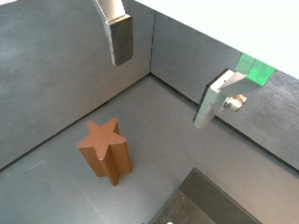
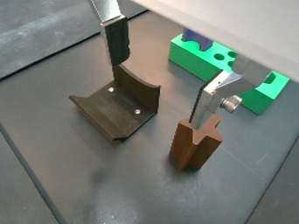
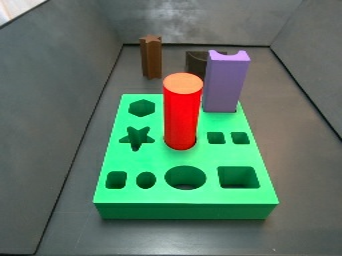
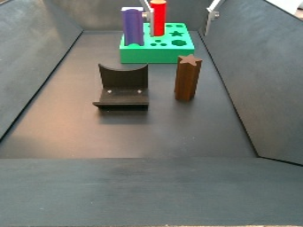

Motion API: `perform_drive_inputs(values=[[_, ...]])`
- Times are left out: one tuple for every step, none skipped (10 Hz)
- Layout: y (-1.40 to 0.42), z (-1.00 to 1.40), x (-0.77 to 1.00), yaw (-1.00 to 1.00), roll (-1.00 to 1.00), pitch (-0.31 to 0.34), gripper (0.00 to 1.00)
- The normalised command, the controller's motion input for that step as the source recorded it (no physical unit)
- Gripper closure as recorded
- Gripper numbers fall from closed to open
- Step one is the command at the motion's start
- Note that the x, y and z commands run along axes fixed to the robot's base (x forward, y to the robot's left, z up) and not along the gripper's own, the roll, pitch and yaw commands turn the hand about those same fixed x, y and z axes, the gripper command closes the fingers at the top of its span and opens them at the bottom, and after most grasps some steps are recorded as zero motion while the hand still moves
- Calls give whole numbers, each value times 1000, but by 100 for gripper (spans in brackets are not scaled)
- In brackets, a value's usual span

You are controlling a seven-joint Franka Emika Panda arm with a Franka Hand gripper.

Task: Pick up the star object. Move up. Move to above the board. Insert the star object.
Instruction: Pick up the star object.

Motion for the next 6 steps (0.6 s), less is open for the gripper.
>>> perform_drive_inputs(values=[[0,-6,-20,0,0,0,0],[0,0,0,0,47,21,0],[51,0,0,0,0,1,0],[0,-377,-117,0,0,-71,0],[-83,-649,-277,0,19,-143,0],[-126,-843,-351,0,0,-213,0]])
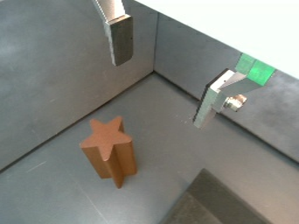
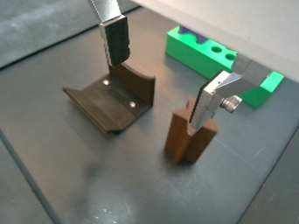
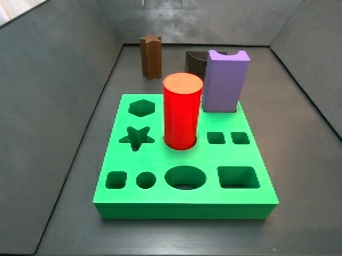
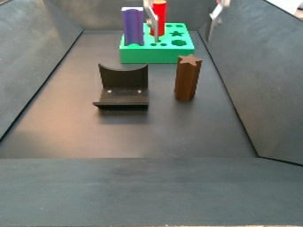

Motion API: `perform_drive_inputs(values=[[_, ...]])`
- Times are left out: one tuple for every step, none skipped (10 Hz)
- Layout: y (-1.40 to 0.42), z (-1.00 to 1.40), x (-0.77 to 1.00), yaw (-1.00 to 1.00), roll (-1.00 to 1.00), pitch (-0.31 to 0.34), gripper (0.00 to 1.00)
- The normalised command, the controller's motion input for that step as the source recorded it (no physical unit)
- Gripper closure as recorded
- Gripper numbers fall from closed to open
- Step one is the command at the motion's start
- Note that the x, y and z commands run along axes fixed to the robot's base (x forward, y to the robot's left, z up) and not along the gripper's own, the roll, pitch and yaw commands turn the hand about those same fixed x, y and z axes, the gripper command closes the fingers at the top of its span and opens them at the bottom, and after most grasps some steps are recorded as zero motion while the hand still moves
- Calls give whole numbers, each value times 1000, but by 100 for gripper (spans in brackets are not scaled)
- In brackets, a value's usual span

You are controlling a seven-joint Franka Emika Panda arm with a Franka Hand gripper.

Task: Pick up the star object. Move up. Move to above the board. Insert the star object.
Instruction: Pick up the star object.

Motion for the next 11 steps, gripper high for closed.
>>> perform_drive_inputs(values=[[-43,-583,-183,-26,-81,-219,0],[-46,-374,-137,-91,-120,-220,0],[-34,-274,-100,-111,-127,-211,0],[-37,-320,-3,-120,-114,-201,0],[-51,-289,-6,-166,-96,-184,0],[-54,-237,-11,-220,-119,-199,0],[-109,-306,0,-251,-87,-206,0],[-69,-269,-23,-183,-50,-141,0],[-83,-311,-14,-197,-59,-164,0],[-89,-366,-163,-209,0,-134,0],[-137,-297,-243,-309,0,-150,0]])
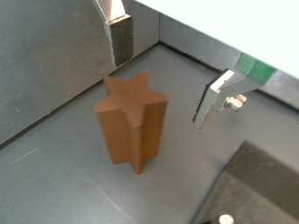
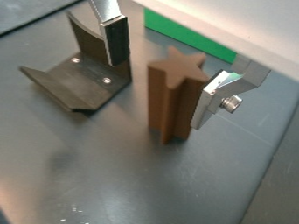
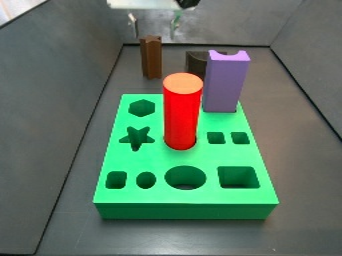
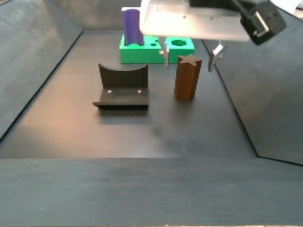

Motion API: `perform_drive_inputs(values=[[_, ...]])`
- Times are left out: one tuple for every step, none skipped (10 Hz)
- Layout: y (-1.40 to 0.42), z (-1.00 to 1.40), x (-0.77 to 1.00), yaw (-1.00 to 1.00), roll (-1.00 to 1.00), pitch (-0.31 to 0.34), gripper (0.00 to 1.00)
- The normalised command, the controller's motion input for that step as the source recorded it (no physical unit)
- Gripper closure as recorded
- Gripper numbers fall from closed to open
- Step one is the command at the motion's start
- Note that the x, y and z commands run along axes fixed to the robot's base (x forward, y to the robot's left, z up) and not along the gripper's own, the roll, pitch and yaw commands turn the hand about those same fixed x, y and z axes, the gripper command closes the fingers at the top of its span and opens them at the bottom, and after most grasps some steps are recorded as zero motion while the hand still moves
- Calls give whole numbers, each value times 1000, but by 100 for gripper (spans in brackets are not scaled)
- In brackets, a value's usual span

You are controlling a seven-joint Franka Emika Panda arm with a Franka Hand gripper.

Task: Pick up the star object. Move up. Move to above the board. Insert the star object.
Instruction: Pick up the star object.

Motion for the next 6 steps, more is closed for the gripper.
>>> perform_drive_inputs(values=[[-129,-300,-320,-397,0,-169,0],[-126,-234,-331,-503,0,-161,0],[-74,-123,-334,-566,-9,-129,0],[-103,-71,-340,-623,-3,-111,0],[-149,-60,-149,-631,-53,-143,0],[0,-17,89,-57,-1,0,0]])
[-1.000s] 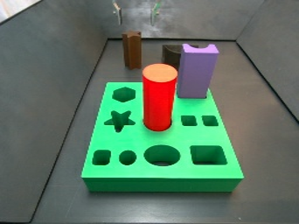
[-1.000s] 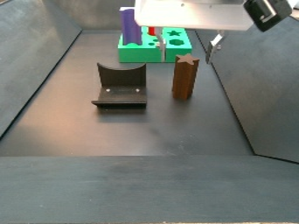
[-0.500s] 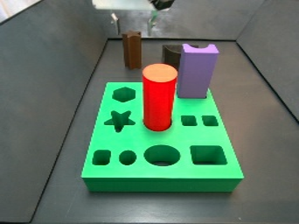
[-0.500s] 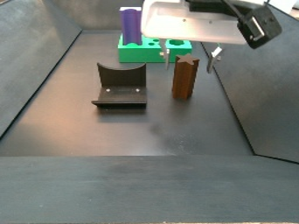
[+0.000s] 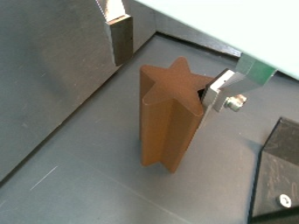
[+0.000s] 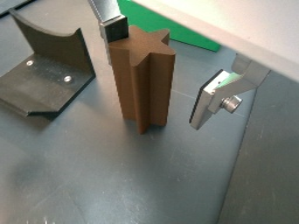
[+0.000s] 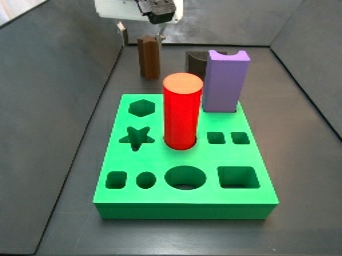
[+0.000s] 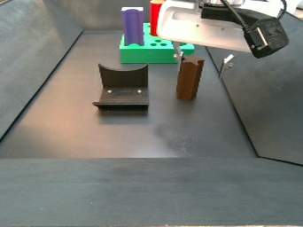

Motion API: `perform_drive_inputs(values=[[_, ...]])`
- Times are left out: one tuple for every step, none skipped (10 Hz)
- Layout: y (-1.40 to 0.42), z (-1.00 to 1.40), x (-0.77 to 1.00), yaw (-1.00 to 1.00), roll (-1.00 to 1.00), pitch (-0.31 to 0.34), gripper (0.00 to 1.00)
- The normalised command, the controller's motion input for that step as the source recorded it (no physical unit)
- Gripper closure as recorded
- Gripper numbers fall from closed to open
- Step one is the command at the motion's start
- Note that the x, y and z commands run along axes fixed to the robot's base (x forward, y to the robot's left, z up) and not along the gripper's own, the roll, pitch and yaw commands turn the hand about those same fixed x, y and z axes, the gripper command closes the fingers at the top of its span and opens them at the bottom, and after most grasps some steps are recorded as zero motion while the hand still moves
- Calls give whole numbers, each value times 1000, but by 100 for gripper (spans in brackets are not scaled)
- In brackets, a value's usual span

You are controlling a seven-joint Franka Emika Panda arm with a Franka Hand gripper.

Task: Pick up the star object. Move up. Move to above the board. Insert the star object.
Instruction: Pick up the star object.

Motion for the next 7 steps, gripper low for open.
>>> perform_drive_inputs(values=[[0,0,0,0,0,0,0],[0,0,0,0,0,0,100],[0,0,0,0,0,0,100],[0,0,0,0,0,0,100],[0,0,0,0,0,0,100],[0,0,0,0,0,0,100],[0,0,0,0,0,0,100]])
